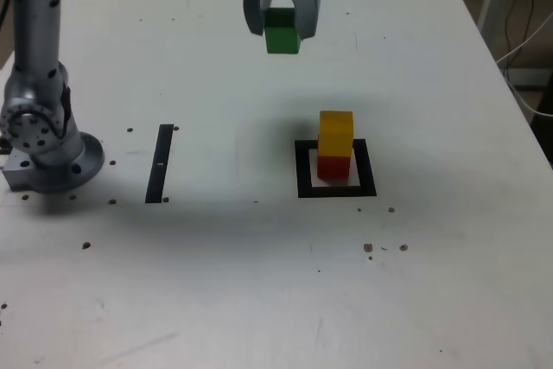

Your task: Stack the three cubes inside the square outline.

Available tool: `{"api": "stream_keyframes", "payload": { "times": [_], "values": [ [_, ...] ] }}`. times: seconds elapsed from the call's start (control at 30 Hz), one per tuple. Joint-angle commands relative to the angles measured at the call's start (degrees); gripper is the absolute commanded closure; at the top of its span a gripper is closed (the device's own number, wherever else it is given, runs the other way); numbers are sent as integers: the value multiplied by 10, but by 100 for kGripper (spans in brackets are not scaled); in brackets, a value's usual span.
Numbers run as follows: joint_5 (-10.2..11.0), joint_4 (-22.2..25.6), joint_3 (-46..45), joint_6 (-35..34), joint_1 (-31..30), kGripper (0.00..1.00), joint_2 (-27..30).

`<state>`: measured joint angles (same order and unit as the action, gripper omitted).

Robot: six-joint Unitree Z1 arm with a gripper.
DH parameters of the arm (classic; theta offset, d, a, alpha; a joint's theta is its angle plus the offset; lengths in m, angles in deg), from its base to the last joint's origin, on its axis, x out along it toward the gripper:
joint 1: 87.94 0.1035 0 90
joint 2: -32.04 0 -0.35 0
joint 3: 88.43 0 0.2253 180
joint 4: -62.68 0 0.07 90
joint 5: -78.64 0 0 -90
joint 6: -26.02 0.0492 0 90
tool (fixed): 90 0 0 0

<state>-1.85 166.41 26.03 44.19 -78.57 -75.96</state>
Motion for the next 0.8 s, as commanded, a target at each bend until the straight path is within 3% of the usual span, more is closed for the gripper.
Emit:
{"api": "stream_keyframes", "payload": {
  "times": [0.0,0.27,0.77],
  "values": [
    [0,6,-4,-24,-21,70,5],
    [-12,6,0,-92,-82,70,-2],
    [-47,9,49,-129,-135,70,-48]
  ]
}}
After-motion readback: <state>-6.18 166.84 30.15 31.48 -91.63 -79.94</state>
